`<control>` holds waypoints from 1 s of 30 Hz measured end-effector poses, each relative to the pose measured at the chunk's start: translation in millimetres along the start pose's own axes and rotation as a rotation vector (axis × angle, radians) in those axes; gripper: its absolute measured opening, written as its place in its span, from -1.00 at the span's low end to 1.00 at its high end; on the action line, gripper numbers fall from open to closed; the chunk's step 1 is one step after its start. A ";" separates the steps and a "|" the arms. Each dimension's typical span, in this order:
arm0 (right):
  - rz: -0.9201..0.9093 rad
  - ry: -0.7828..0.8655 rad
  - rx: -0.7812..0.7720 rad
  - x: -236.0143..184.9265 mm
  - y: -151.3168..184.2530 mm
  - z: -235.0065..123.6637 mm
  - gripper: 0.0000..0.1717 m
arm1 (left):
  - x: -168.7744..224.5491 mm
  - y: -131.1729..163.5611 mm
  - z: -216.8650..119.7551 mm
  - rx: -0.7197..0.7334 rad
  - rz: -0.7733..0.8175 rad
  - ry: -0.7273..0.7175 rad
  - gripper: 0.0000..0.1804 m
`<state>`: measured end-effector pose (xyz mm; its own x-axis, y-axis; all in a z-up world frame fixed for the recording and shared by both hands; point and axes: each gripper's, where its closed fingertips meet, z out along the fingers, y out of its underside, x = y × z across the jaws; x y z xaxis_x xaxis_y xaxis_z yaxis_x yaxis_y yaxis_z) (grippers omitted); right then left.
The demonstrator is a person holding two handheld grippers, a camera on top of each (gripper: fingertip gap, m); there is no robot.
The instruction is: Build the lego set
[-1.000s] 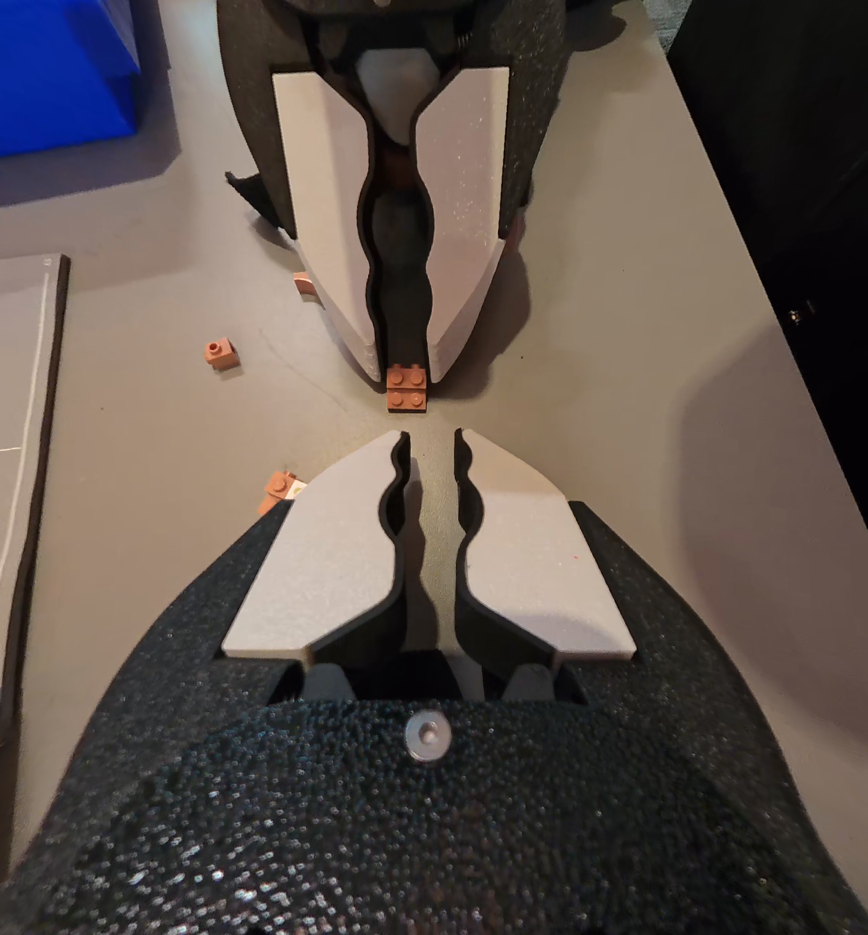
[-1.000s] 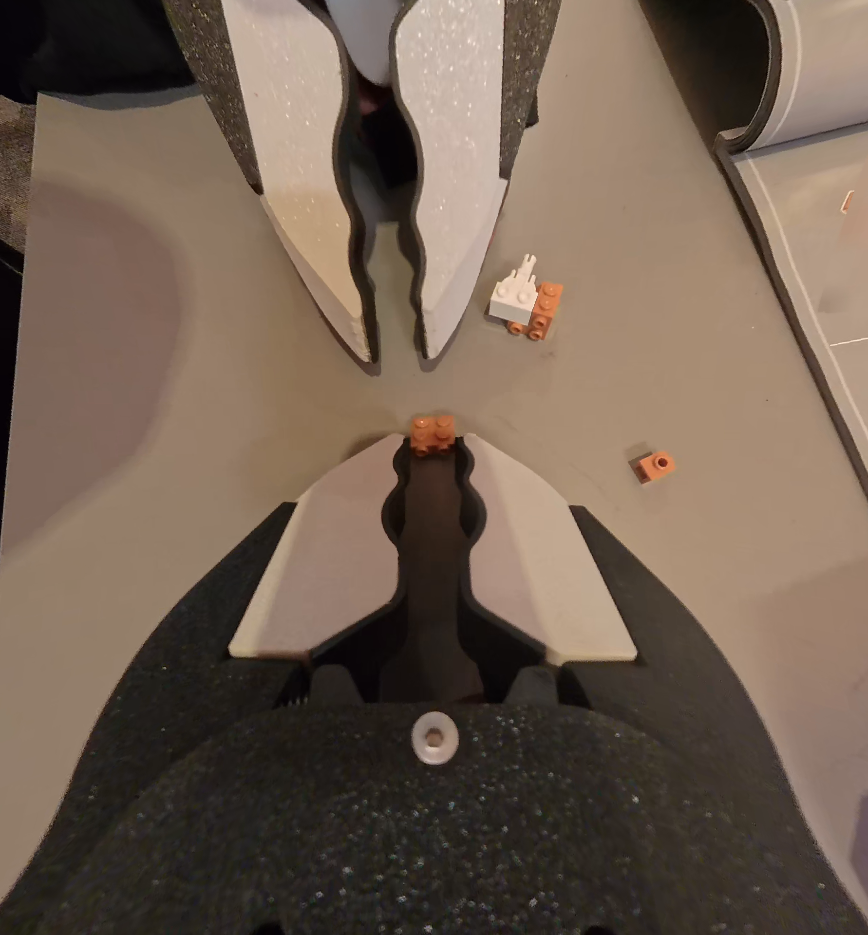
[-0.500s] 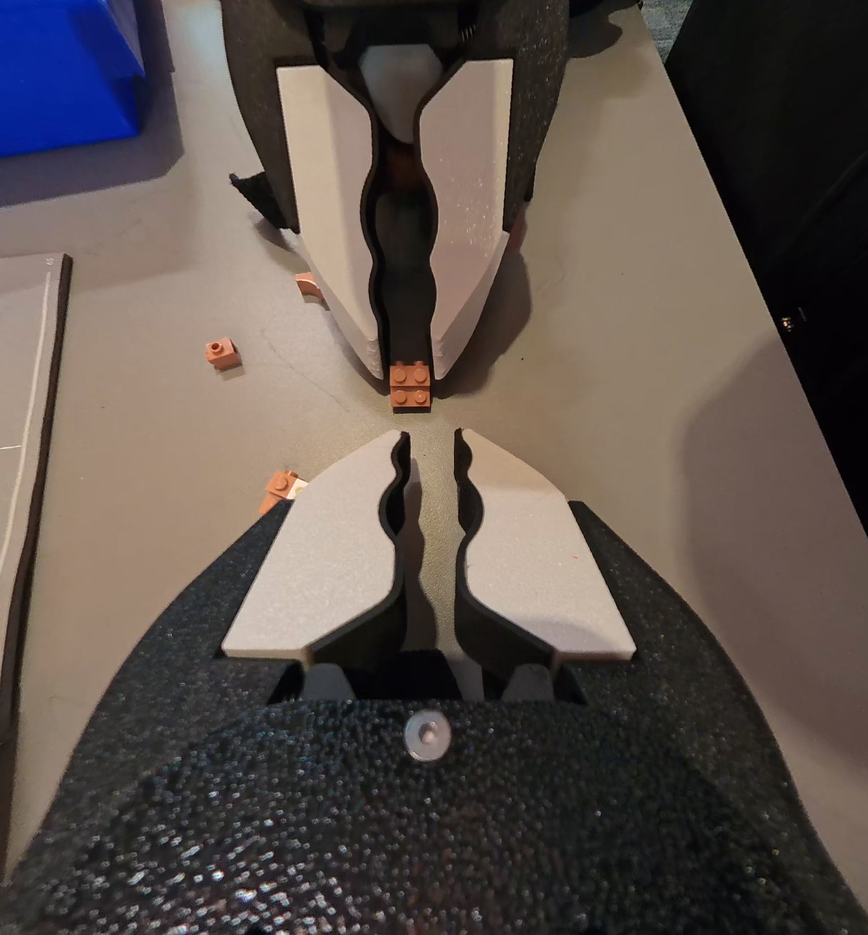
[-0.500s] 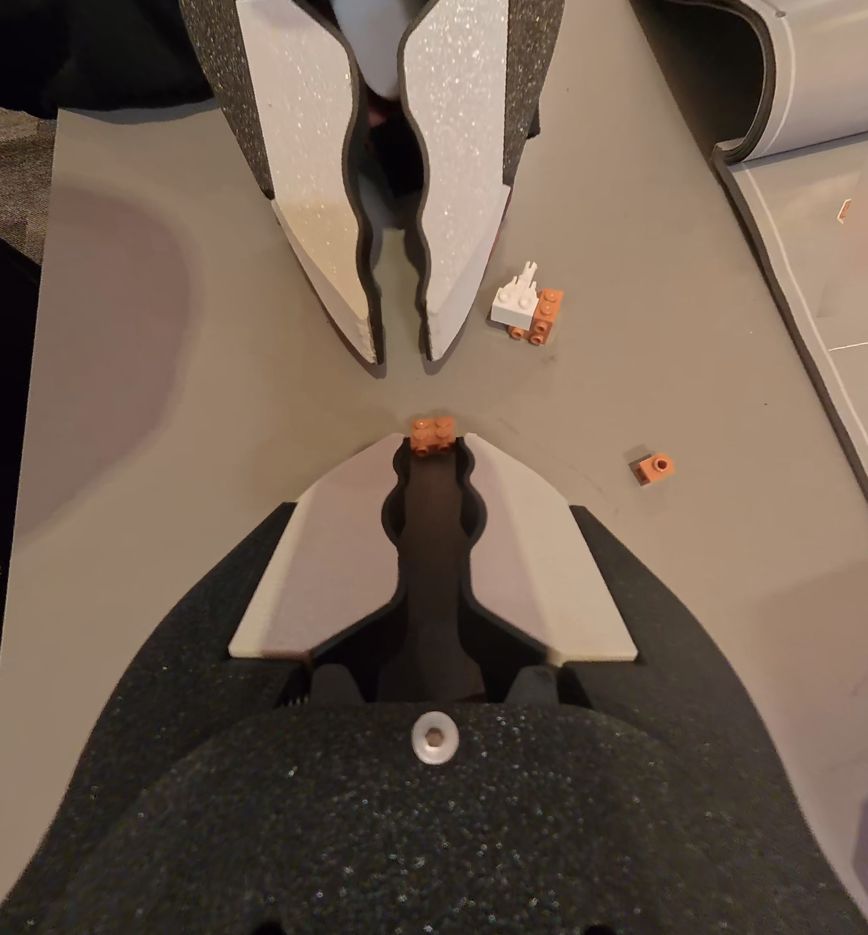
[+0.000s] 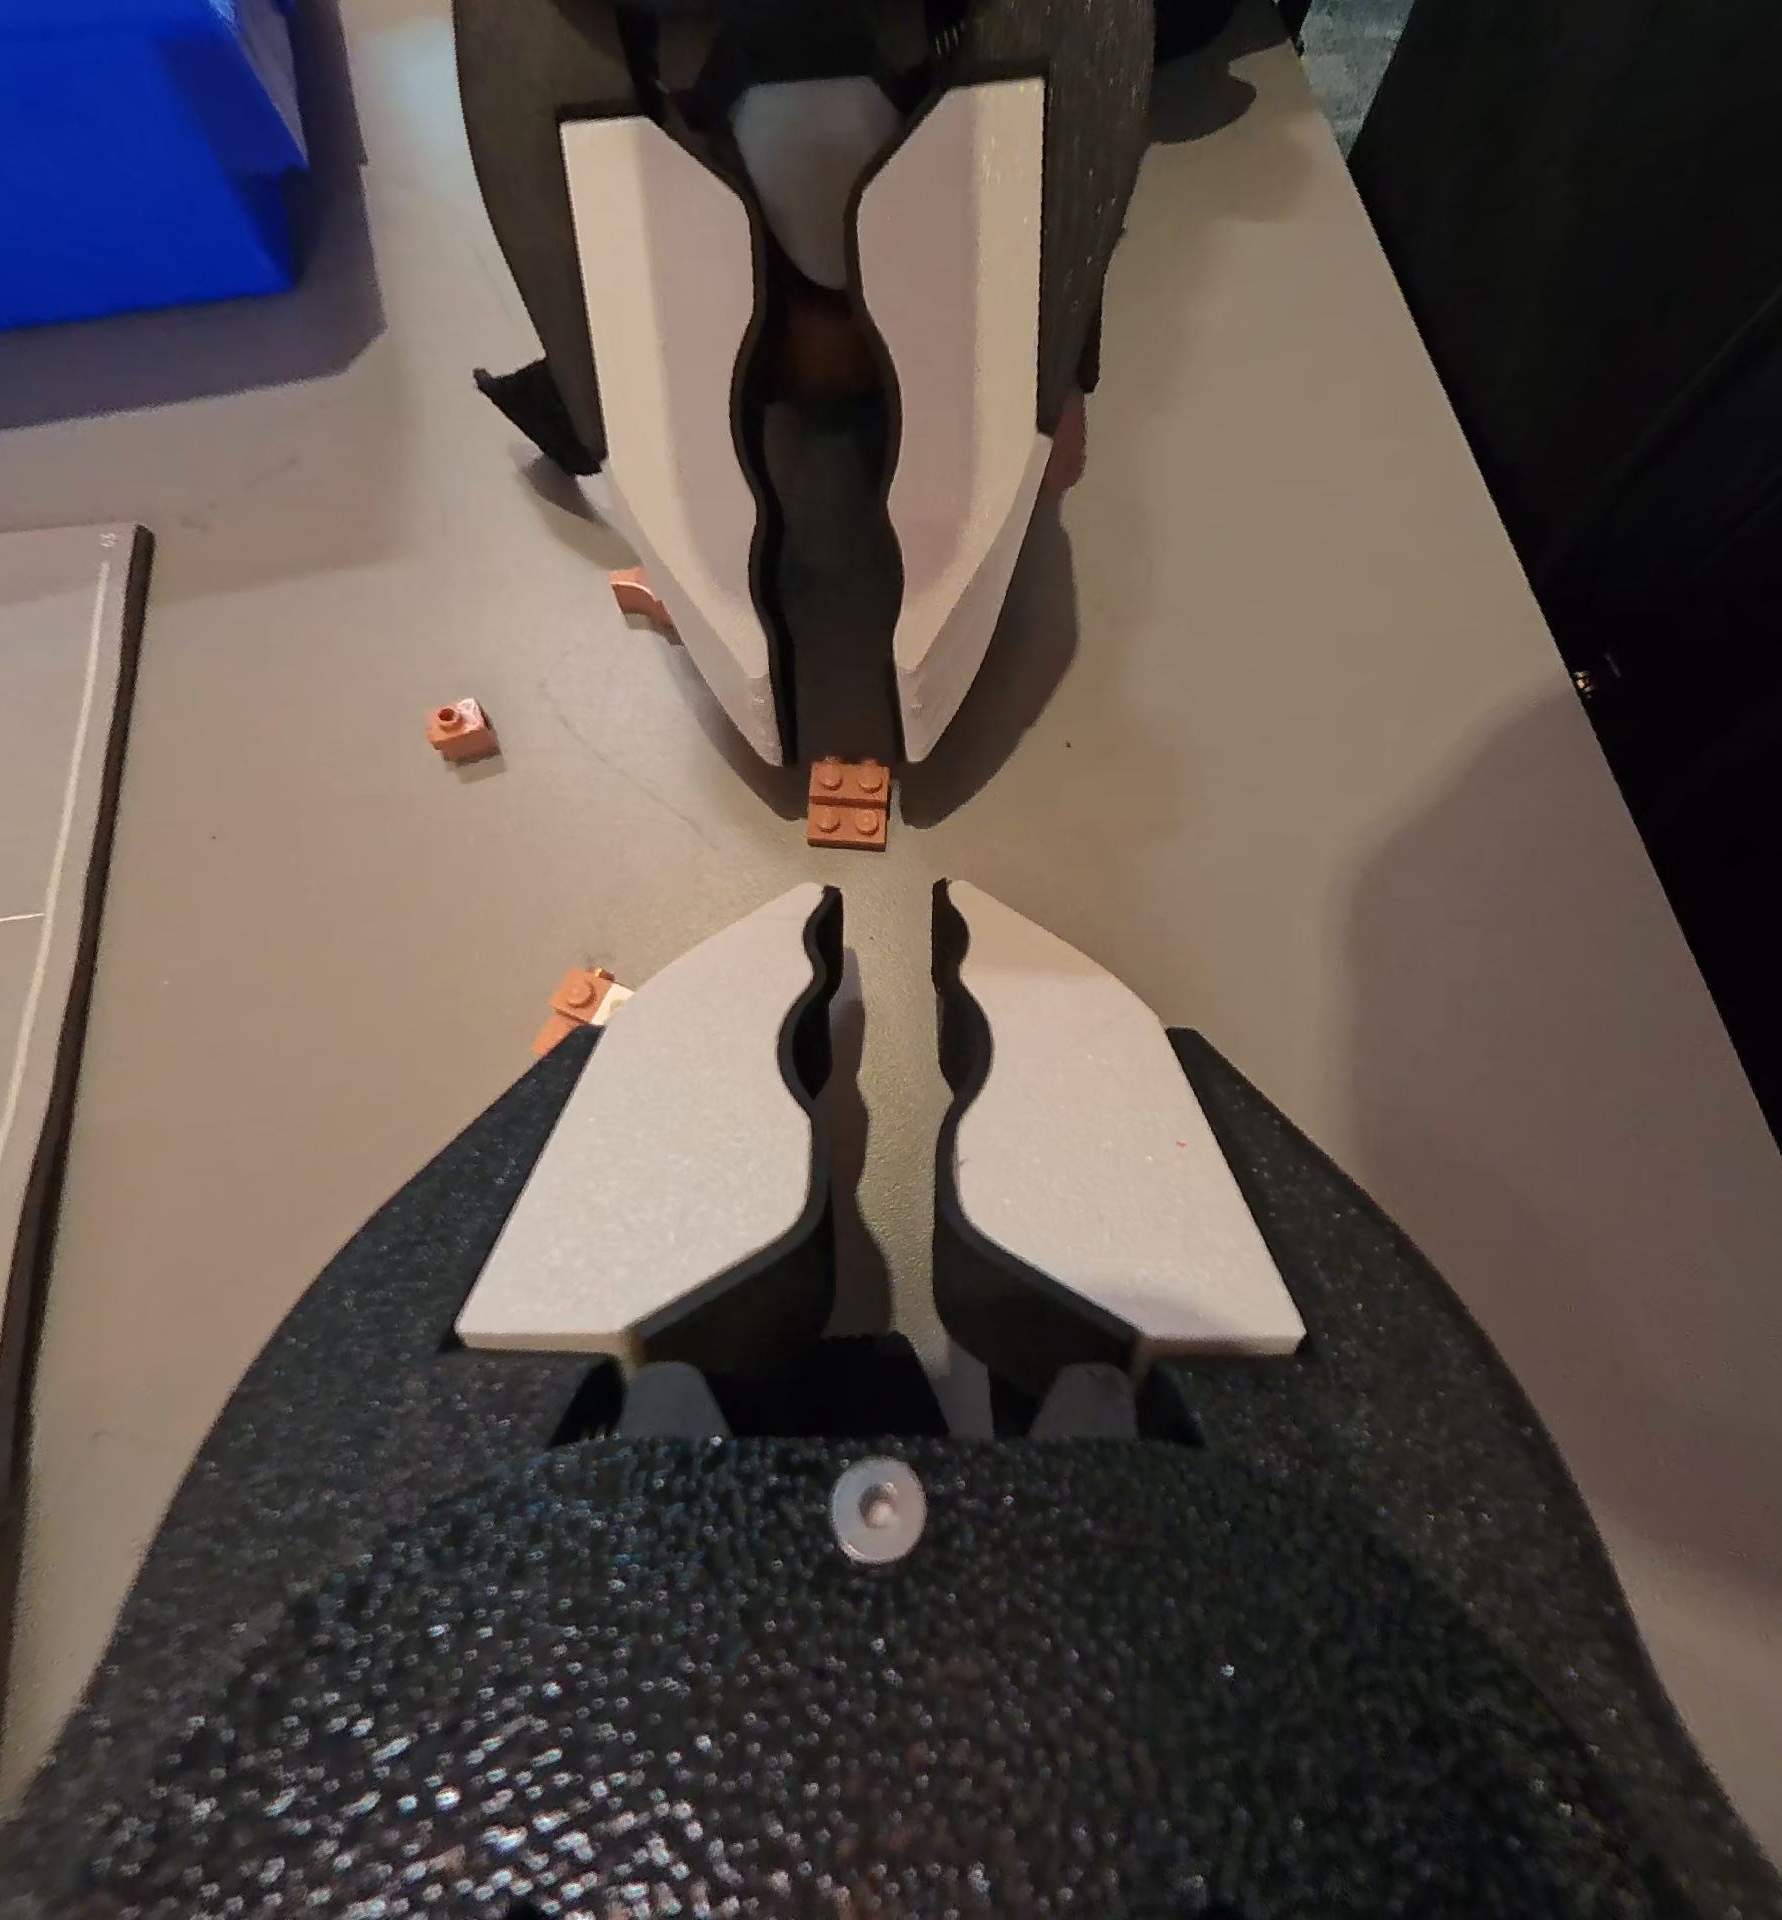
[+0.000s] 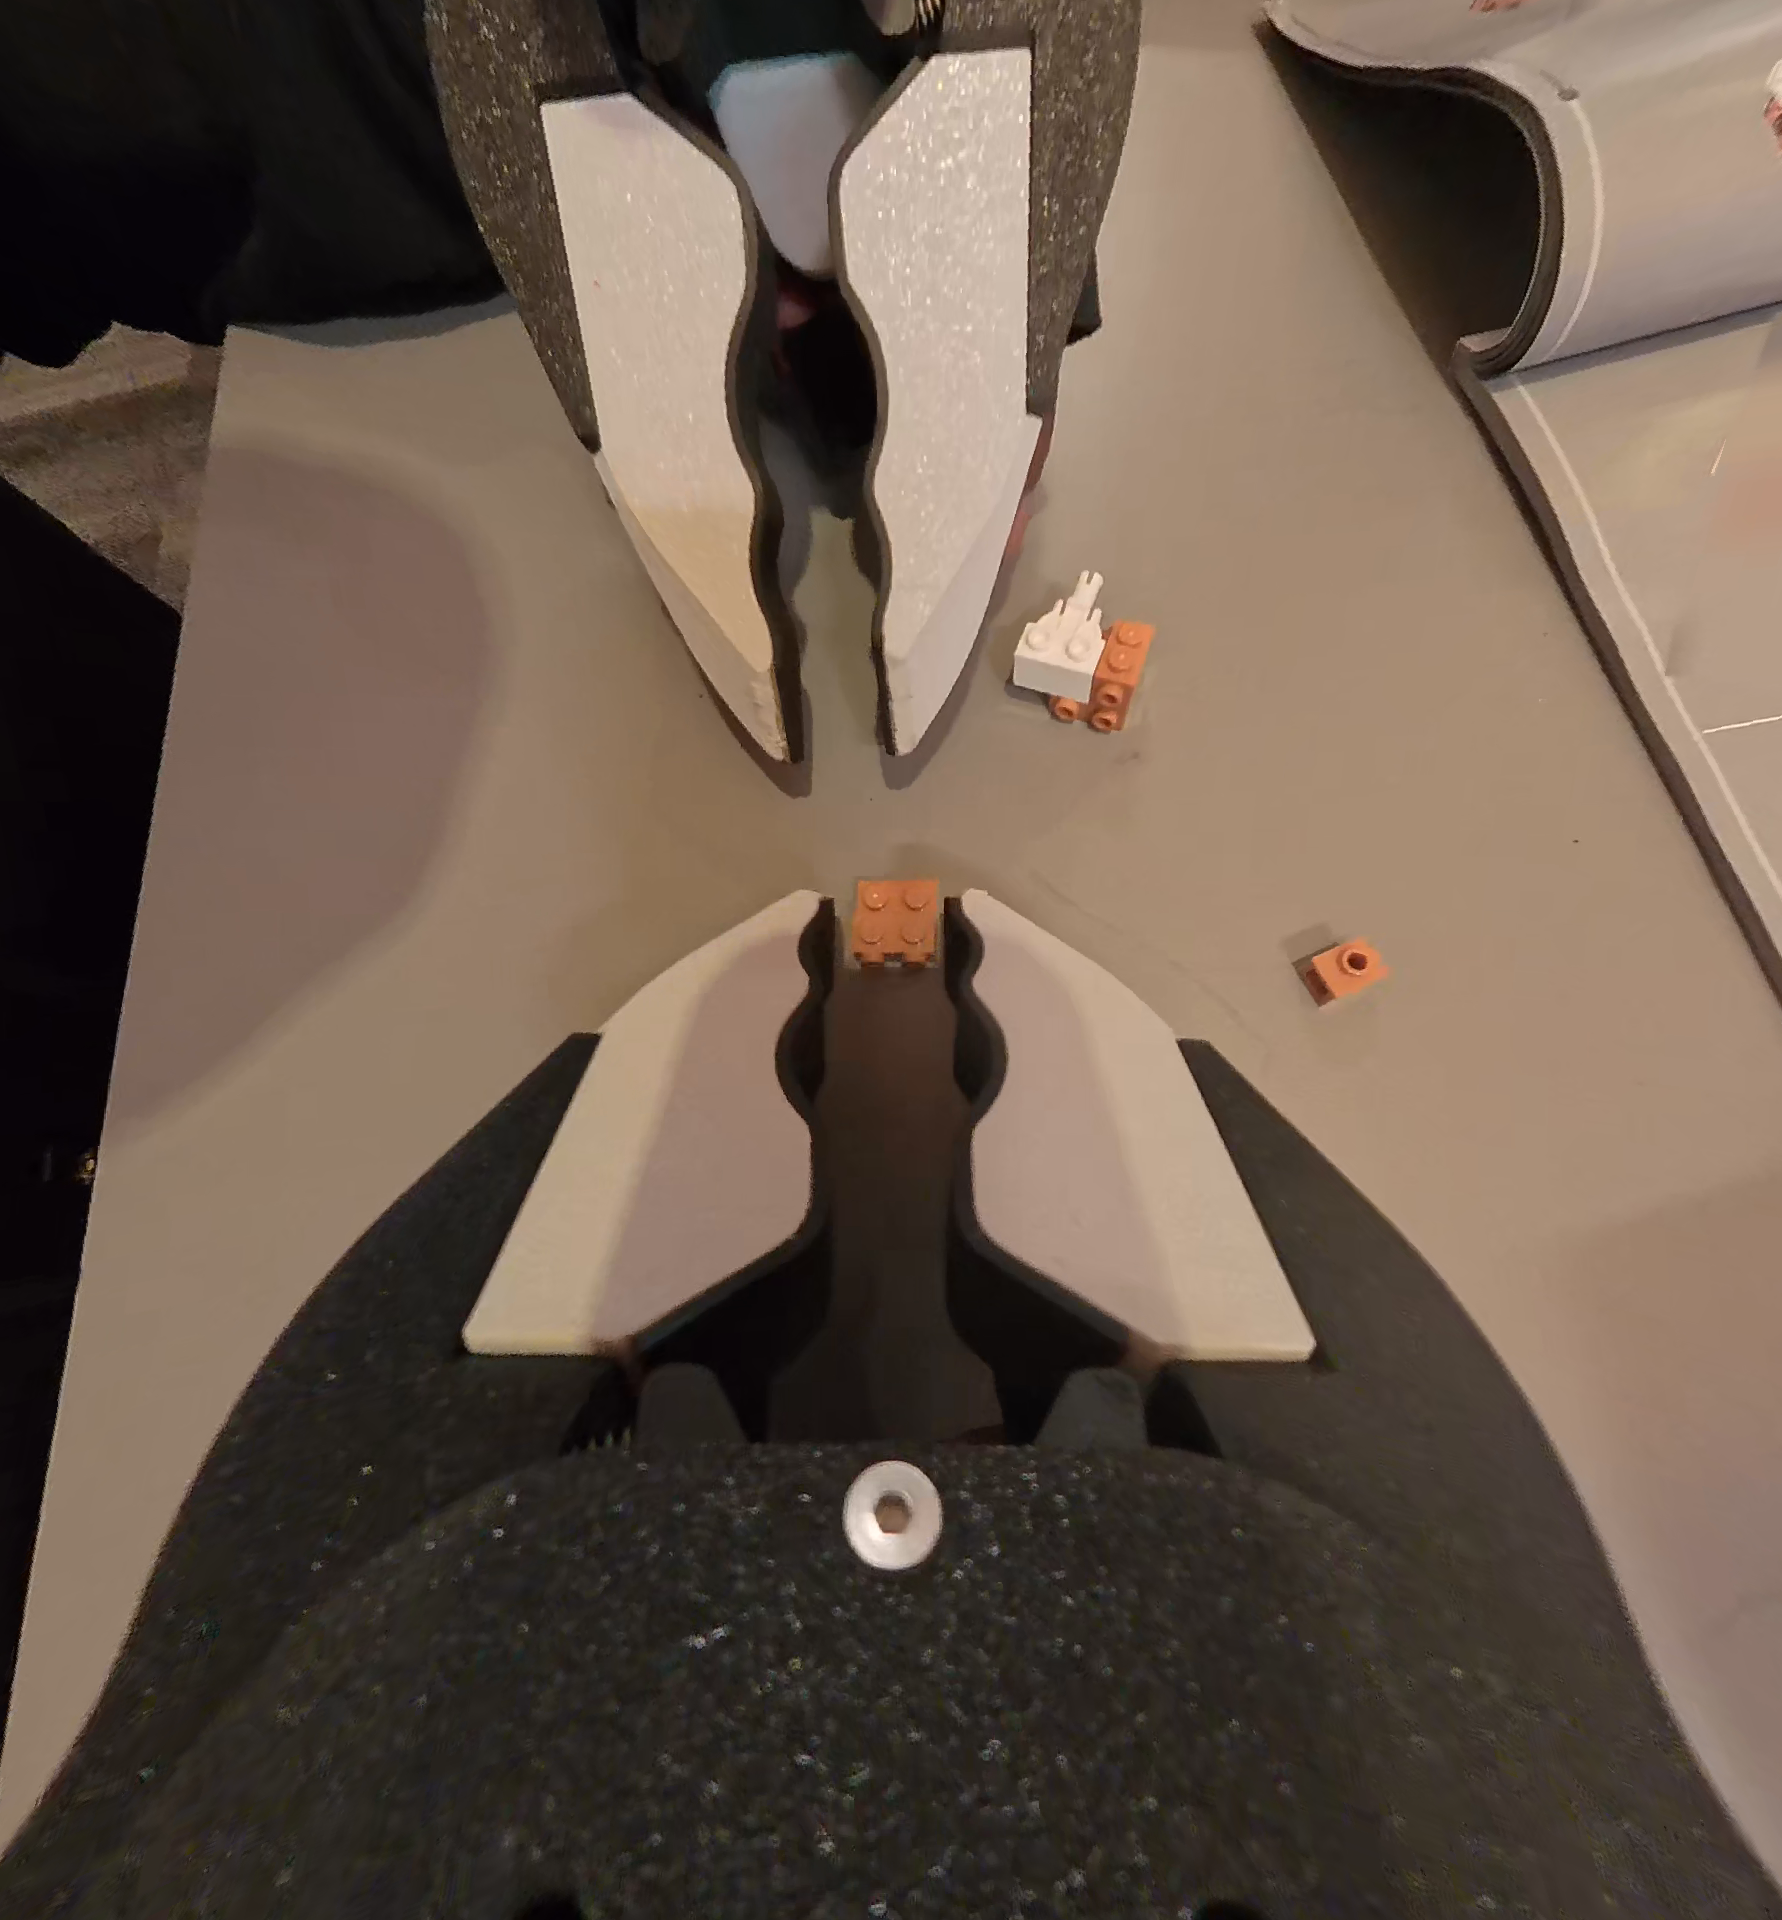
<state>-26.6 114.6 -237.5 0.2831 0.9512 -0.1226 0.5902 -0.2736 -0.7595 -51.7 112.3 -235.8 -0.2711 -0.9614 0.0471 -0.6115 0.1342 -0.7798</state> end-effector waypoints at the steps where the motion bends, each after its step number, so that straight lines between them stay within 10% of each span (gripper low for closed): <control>1: 0.003 -0.005 0.009 -0.2 -1.0 -0.8 -0.77 | -0.1 -0.2 -0.3 0.002 -0.001 0.001 -0.82; 30: 0.182 0.283 0.036 70.3 5.8 -21.6 -0.76 | -16.2 4.3 -32.5 -0.010 -0.022 -0.076 -0.85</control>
<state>13.1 176.8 -236.7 0.5827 0.8088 -0.0795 0.4855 -0.4249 -0.7640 -74.1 136.3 -219.6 -0.2002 -0.9796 0.0160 -0.6239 0.1149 -0.7730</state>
